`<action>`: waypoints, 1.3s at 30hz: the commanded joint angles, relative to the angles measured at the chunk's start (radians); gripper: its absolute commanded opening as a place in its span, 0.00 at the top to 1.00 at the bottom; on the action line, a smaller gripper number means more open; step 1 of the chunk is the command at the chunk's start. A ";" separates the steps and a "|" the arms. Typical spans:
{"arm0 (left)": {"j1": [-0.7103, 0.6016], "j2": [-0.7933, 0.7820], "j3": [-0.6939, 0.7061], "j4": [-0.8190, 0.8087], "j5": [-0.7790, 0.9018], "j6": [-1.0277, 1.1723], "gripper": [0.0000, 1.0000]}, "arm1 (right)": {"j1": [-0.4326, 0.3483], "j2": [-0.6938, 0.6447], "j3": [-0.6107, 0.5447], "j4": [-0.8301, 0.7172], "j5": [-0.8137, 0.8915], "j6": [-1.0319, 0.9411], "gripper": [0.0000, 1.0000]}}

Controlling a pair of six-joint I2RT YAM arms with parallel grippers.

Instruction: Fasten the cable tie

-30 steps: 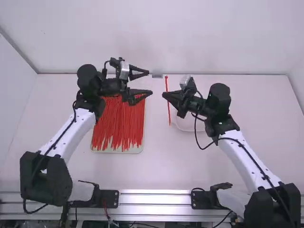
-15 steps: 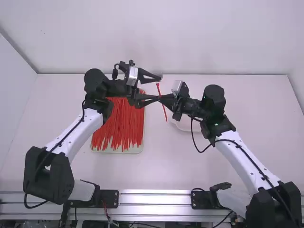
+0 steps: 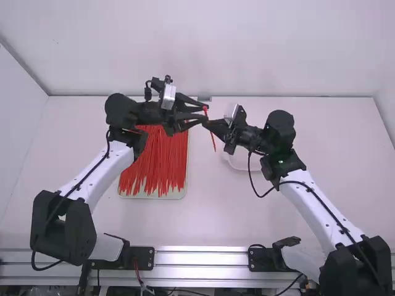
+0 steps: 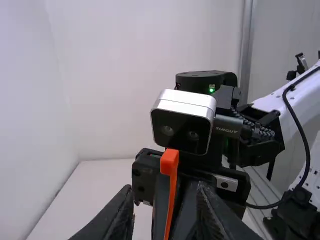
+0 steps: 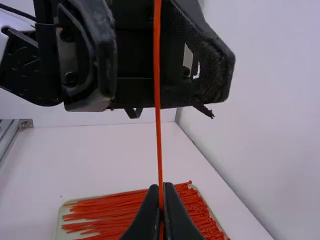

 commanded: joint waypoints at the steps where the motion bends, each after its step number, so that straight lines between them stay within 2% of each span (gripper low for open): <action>1: -0.006 -0.006 -0.004 0.012 -0.019 -0.035 0.74 | 0.005 0.008 0.028 0.008 -0.006 0.010 1.00; 4: -0.006 -0.006 -0.004 0.015 -0.021 -0.034 0.84 | -0.003 0.008 0.028 0.008 -0.006 0.013 1.00; 8: -0.006 -0.006 -0.004 0.013 -0.042 -0.034 0.84 | -0.008 0.008 0.028 0.008 -0.007 0.013 1.00; 14: -0.006 -0.006 0.009 0.002 -0.035 -0.040 0.95 | -0.002 0.008 0.028 0.016 -0.008 0.014 1.00; 19: -0.008 -0.006 0.010 -0.002 -0.034 -0.034 0.94 | 0.001 0.008 0.028 0.024 -0.007 0.024 1.00; 25: -0.008 -0.006 0.010 -0.001 -0.044 -0.035 0.87 | 0.001 0.008 0.028 0.022 -0.010 0.032 1.00; 39: -0.030 -0.006 0.010 0.034 -0.042 -0.060 0.87 | 0.001 0.008 0.028 0.026 -0.032 0.036 1.00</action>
